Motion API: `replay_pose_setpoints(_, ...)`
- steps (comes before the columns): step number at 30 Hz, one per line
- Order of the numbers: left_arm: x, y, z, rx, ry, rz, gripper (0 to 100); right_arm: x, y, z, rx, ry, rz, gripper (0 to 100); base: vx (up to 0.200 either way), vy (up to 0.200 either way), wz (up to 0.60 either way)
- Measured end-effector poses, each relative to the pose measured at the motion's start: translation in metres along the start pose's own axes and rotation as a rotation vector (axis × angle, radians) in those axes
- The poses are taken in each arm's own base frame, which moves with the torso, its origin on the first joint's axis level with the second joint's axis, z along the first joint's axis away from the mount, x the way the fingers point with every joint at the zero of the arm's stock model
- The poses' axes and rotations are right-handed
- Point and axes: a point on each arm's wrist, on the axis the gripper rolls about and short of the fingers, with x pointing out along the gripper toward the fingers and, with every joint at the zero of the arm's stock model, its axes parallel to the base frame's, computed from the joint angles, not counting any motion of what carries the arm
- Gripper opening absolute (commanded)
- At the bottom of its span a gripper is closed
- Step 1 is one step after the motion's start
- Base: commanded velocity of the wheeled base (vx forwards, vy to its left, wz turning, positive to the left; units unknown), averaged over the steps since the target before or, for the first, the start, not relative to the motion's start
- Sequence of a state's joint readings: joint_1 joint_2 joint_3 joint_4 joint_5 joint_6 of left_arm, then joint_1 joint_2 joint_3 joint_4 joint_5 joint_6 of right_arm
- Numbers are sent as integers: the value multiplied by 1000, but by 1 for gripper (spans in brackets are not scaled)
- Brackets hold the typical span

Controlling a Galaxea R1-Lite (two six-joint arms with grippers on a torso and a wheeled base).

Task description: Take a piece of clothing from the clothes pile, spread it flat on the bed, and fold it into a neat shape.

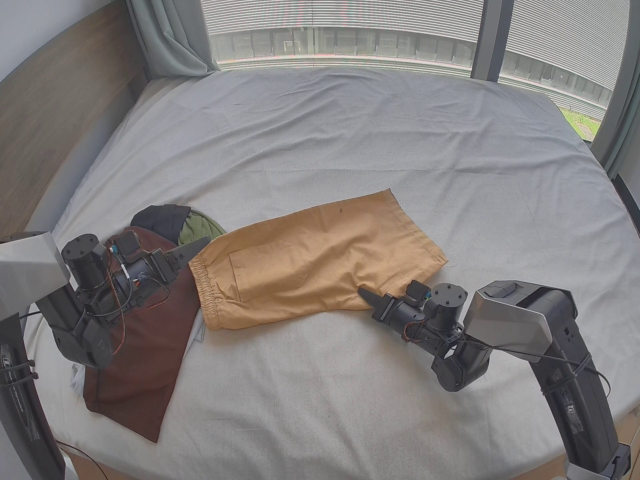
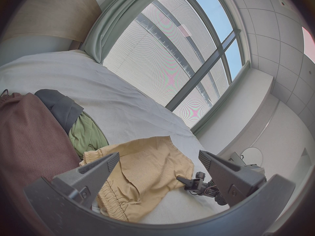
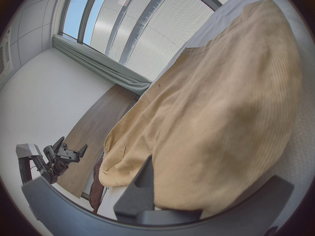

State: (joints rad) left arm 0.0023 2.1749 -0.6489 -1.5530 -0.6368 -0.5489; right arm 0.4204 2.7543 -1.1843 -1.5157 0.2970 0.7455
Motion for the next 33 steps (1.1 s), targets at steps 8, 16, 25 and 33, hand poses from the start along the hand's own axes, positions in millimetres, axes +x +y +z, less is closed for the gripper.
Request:
replay_pose_setpoints(8,0,0,0,-2,0,1,100,-13,5,-4,-13,40,-26,0,0,0,0)
replay_pose_setpoints(16,2,-2,-1,-4,6,-10,100,-46,25,-7,-34,128,-75,0,0,0,0)
replay_pose_setpoints(25,3,-4,0,0,4,-16,100,-90,47,-7,-47,212,-132,0,0,0,0)
replay_pose_setpoints(33,3,-1,-5,35,17,-12,100,-121,61,-8,-142,243,-205,0,0,0,0)
